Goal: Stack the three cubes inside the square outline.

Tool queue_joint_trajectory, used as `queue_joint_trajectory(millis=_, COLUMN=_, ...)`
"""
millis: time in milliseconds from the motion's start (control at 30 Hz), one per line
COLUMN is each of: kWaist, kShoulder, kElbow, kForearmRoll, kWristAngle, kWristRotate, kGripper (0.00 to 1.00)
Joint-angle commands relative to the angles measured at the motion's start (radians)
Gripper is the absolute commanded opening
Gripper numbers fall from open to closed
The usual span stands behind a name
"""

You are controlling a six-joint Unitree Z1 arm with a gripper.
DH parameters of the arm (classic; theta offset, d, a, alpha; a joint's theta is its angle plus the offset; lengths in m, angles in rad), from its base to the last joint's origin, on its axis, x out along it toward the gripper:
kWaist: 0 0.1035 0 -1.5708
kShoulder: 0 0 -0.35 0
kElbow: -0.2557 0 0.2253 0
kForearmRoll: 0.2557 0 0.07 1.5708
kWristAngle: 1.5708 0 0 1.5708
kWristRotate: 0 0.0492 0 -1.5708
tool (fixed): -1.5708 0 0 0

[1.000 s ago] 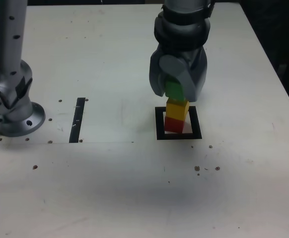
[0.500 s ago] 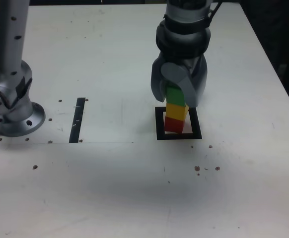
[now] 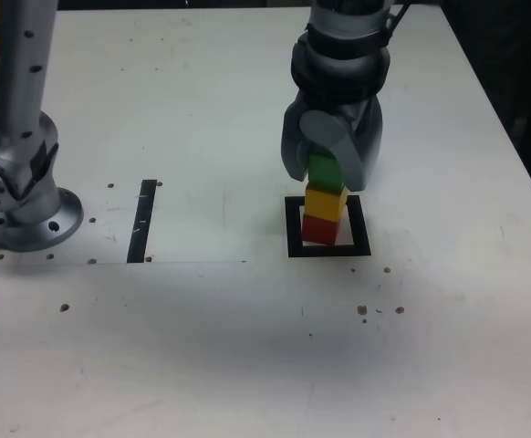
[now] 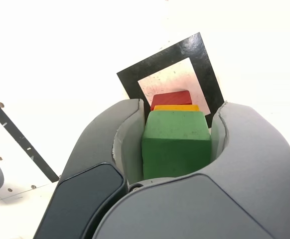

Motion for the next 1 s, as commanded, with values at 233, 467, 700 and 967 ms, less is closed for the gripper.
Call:
queue_joint_trajectory(millis=233, kWaist=0.003, kShoulder=-0.025, kElbow=-0.007, kForearmRoll=0.025, kWristAngle=0.003, kWristRotate=-0.001, kGripper=0.31)
queue_joint_trajectory(millis=467, kWaist=-0.009, kShoulder=-0.033, kElbow=-0.019, kForearmRoll=0.036, kWristAngle=0.004, kWristRotate=-0.01, kGripper=0.31)
queue_joint_trajectory(millis=700, kWaist=-0.018, kShoulder=-0.023, kElbow=-0.015, kForearmRoll=0.032, kWristAngle=0.006, kWristRotate=-0.021, kGripper=0.3)
queue_joint_trajectory(millis=967, kWaist=-0.02, kShoulder=0.001, kElbow=-0.011, kForearmRoll=0.025, kWristAngle=0.001, kWristRotate=-0.023, kGripper=0.31)
